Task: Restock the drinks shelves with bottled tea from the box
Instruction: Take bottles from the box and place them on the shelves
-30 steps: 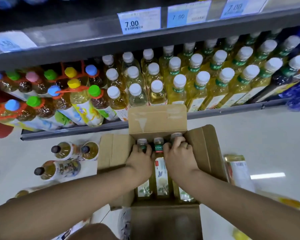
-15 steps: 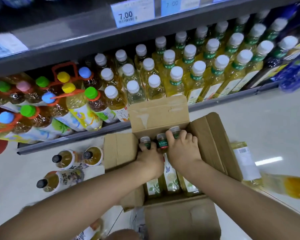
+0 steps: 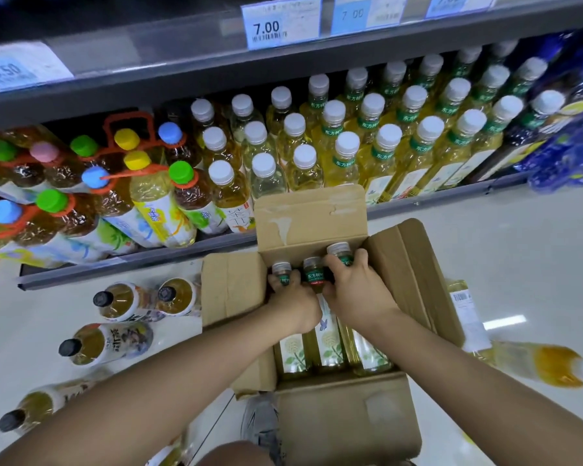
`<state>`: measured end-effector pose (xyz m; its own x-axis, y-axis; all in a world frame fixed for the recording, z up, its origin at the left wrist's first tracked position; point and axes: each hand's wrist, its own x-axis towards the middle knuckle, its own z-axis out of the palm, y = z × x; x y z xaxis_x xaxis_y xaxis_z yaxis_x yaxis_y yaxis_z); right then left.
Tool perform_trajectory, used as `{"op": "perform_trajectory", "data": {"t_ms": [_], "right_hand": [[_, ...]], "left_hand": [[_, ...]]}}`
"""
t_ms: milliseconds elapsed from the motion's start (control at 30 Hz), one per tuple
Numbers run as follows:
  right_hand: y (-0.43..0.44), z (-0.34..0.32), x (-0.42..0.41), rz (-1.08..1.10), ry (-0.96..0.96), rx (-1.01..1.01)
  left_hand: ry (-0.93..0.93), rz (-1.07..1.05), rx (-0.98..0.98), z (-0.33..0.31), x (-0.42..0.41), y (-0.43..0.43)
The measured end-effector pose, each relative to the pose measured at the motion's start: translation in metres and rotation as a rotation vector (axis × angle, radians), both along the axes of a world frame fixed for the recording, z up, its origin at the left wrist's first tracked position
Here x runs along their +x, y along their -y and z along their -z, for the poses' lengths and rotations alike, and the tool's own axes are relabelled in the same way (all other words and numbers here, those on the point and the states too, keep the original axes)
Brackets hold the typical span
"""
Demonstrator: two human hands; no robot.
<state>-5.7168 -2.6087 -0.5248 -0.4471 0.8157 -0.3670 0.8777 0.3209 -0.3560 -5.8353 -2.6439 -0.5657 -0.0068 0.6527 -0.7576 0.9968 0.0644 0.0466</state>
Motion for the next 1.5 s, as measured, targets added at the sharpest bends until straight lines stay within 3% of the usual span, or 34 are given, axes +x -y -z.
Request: {"op": "perform_trajectory", "data": {"t_ms": [100,300,467,767,933,1200,1400,1500], "right_hand": [[0.003,-0.006,0.006,0.012,-0.06,0.04],[0.008,-0.027,0.009,0.009,-0.106,0.1],[0.009,-0.049,0.012,-0.072,-0.183,0.272],[-0.006,-0.063,0.014,-0.133,-0.333,0.407],[-0.012,-0.067,0.012,-0.078,-0.416,0.395],[-0.025,-0.074,0.014,0.049,-0.438,0.263],[-0.054,-0.084,0.011,0.01,-0.455,0.376],[-0.068,-0.094,0.007,-0.018,-0.489,0.422]], "left_hand": [[0.096,-0.208,0.056,-0.001,-0.003,-0.003],[0.074,-0.407,0.216,-0.016,-0.004,-0.003],[0.127,-0.443,0.296,-0.031,0.002,0.002],[0.274,-0.556,0.688,-0.053,0.0,0.02],[0.339,-0.742,0.556,-0.068,-0.009,0.019],[0.376,-0.695,0.461,-0.085,-0.026,0.013],[0.348,-0.593,0.62,-0.118,-0.041,-0.008],[0.43,-0.597,0.671,-0.15,-0.054,-0.028]]}}
